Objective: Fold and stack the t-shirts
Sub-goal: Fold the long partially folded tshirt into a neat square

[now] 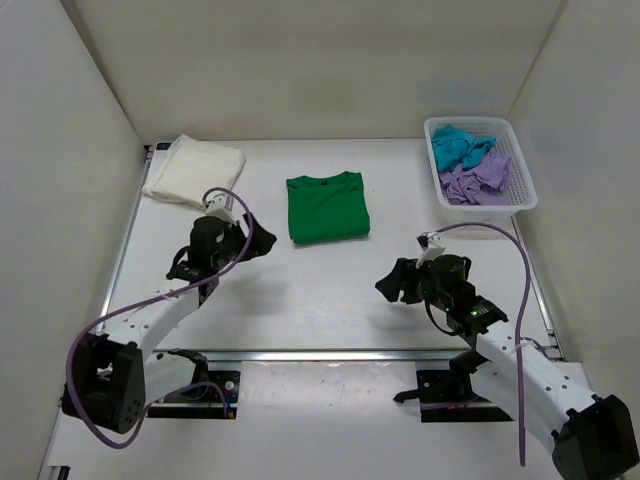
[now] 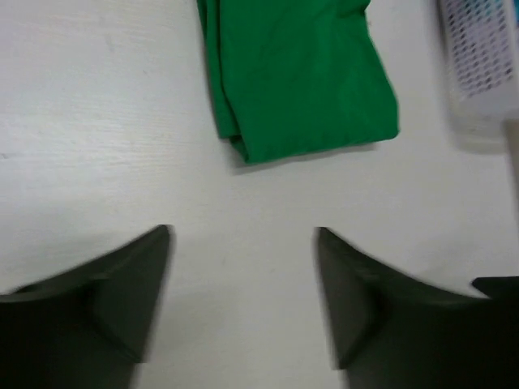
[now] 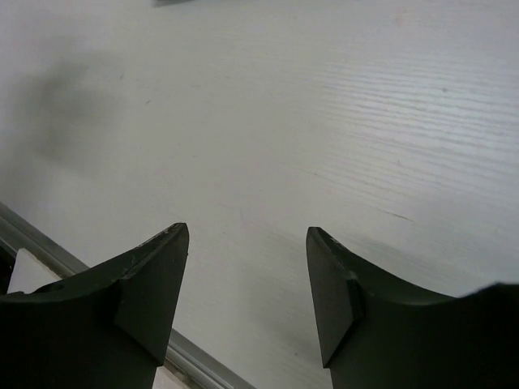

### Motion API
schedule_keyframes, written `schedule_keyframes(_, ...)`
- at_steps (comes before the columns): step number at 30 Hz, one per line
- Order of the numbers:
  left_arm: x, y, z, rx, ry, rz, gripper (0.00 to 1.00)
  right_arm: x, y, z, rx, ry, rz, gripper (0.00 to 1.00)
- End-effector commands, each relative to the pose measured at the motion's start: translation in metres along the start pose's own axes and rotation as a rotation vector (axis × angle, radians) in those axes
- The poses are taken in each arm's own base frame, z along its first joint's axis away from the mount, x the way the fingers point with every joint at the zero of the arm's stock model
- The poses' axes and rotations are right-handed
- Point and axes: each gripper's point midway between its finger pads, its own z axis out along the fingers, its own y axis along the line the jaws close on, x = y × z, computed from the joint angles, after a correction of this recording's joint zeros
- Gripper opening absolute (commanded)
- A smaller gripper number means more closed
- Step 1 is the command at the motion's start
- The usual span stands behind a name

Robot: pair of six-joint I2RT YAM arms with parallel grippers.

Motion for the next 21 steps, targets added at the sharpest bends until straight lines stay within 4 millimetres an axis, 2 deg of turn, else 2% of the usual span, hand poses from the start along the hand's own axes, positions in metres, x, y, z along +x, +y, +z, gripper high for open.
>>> schedule_keyframes(1, -0.020, -0.012, 0.006, 0.004, -0.029, 0.048, 0.99, 0.002, 0.001, -0.004, -0.023, -0.007, 0.036, 0.58)
schedule_keyframes(3, -0.027, -0.017, 0.010, 0.027, -0.046, 0.056, 0.99, 0.002, 0.004, -0.005, -0.023, 0.006, 0.021, 0.59)
schedule_keyframes(5, -0.038, -0.002, 0.022, 0.010, -0.045, 0.024, 0.99, -0.006, 0.007, -0.006, -0.012, -0.019, -0.003, 0.59)
schedule_keyframes(6, -0.039, -0.002, 0.026, 0.022, -0.033, 0.010, 0.99, -0.005, 0.005, -0.006, -0.005, -0.013, -0.001, 0.59)
schedule_keyframes(8, -0.041, 0.012, 0.046, 0.011, -0.008, -0.036, 0.98, -0.006, 0.007, -0.006, -0.028, -0.015, 0.008, 0.59)
schedule_keyframes(9, -0.032, 0.019, 0.059, 0.007, 0.027, -0.046, 0.99, -0.006, 0.005, -0.006, -0.028, -0.018, 0.018, 0.59)
schedule_keyframes(11, -0.034, 0.012, 0.082, 0.039, 0.061, -0.039, 0.99, -0.007, 0.004, -0.007, -0.033, -0.027, 0.024, 0.59)
schedule_keyframes(14, -0.020, 0.005, 0.119, 0.055, 0.140, -0.026, 0.97, -0.007, 0.003, -0.009, -0.035, -0.036, 0.023, 0.59)
schedule_keyframes(16, -0.007, 0.008, 0.139, 0.052, 0.178, -0.050, 0.87, -0.006, 0.003, -0.009, -0.039, -0.035, 0.025, 0.59)
schedule_keyframes(17, -0.012, 0.006, 0.146, 0.063, 0.164, -0.063, 0.80, -0.005, 0.003, -0.009, -0.039, -0.035, 0.027, 0.60)
schedule_keyframes(19, -0.004, 0.017, 0.164, 0.045, 0.188, -0.102, 0.81, -0.001, 0.003, -0.009, -0.038, -0.024, 0.028, 0.59)
schedule_keyframes(21, -0.009, 0.014, 0.180, 0.034, 0.196, -0.080, 0.84, 0.001, 0.003, -0.009, -0.044, -0.024, 0.030, 0.59)
